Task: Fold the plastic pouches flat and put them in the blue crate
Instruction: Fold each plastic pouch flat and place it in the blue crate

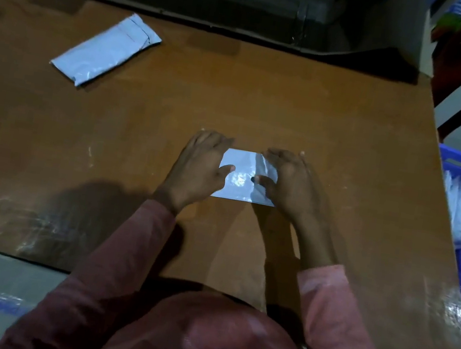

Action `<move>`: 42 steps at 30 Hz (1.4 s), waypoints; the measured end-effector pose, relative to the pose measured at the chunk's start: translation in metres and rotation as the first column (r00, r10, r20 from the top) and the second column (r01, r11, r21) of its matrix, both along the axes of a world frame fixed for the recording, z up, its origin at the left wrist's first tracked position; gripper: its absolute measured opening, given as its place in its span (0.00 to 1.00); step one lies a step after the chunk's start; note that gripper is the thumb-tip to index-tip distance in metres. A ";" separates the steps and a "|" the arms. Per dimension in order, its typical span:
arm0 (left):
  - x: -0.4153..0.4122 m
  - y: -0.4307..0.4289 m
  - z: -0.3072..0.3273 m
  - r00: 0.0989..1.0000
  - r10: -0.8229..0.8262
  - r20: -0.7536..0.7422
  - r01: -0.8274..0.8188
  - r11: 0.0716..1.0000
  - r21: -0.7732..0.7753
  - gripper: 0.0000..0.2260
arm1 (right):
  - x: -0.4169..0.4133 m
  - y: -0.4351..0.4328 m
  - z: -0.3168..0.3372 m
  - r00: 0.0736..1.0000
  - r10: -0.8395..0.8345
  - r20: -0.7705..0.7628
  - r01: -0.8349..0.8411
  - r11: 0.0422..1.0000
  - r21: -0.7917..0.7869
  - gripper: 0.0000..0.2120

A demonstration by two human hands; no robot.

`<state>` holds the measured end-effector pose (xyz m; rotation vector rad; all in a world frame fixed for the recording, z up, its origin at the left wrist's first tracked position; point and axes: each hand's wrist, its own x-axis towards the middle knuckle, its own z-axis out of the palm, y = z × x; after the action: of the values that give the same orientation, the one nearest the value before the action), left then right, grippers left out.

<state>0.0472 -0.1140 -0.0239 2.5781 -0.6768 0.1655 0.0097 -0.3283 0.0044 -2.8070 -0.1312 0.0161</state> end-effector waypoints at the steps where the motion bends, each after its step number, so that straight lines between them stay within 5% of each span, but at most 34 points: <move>1: -0.010 0.001 -0.003 0.998 0.013 0.057 -0.012 1.000 -0.026 0.21 | -0.010 0.006 0.000 0.999 -0.043 0.029 0.041 0.998 0.049 0.23; 4: -0.046 0.000 -0.017 0.986 0.012 0.165 -0.003 0.999 -0.052 0.20 | -0.041 0.021 -0.012 0.955 -0.165 0.247 0.138 0.983 0.120 0.09; 6: -0.069 -0.007 -0.025 0.983 -0.050 0.177 0.060 0.997 -0.050 0.24 | -0.058 0.025 -0.024 0.928 -0.170 0.330 0.133 0.982 0.132 0.08; 12: -0.083 -0.035 -0.032 0.984 -0.130 0.123 0.117 0.987 0.108 0.19 | -0.077 0.026 -0.025 0.959 -0.201 0.197 0.185 0.978 0.100 0.20; 19: -0.078 -0.046 -0.027 0.994 -0.107 -0.034 0.113 0.956 0.272 0.26 | -0.062 0.021 -0.023 0.984 -0.165 0.060 0.167 0.986 -0.027 0.19; 24: -0.076 -0.045 -0.019 0.996 -0.081 -0.045 0.090 0.966 0.243 0.25 | -0.055 0.025 -0.021 0.989 -0.140 -0.052 0.131 0.978 -0.160 0.19; 26: -0.076 -0.045 -0.017 0.995 -0.088 -0.056 0.099 0.963 0.249 0.25 | -0.048 0.018 -0.016 0.989 -0.147 -0.032 0.135 0.961 -0.242 0.20; 29: -0.076 -0.043 -0.017 0.994 -0.082 -0.068 0.097 0.965 0.245 0.25 | -0.037 0.017 -0.014 0.979 -0.202 0.036 0.204 0.974 -0.098 0.22; 34: -0.075 -0.045 -0.011 0.993 -0.078 -0.084 0.098 0.956 0.278 0.27 | -0.026 0.019 -0.004 0.992 -0.118 -0.052 0.097 0.949 -0.300 0.15; 38: -0.075 -0.043 -0.011 0.989 -0.087 -0.119 0.118 0.952 0.284 0.29 | -0.013 0.023 -0.004 0.994 -0.105 -0.039 0.091 0.960 -0.266 0.22; 42: -0.078 -0.040 -0.008 0.989 -0.086 -0.119 0.115 0.956 0.268 0.28 | -0.002 0.014 0.001 0.982 -0.189 -0.016 0.183 0.967 -0.179 0.18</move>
<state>-0.0310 -0.1536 -0.0320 2.7818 -0.8404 -0.1066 0.0075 -0.3140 0.0059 -2.9821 0.1499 0.0312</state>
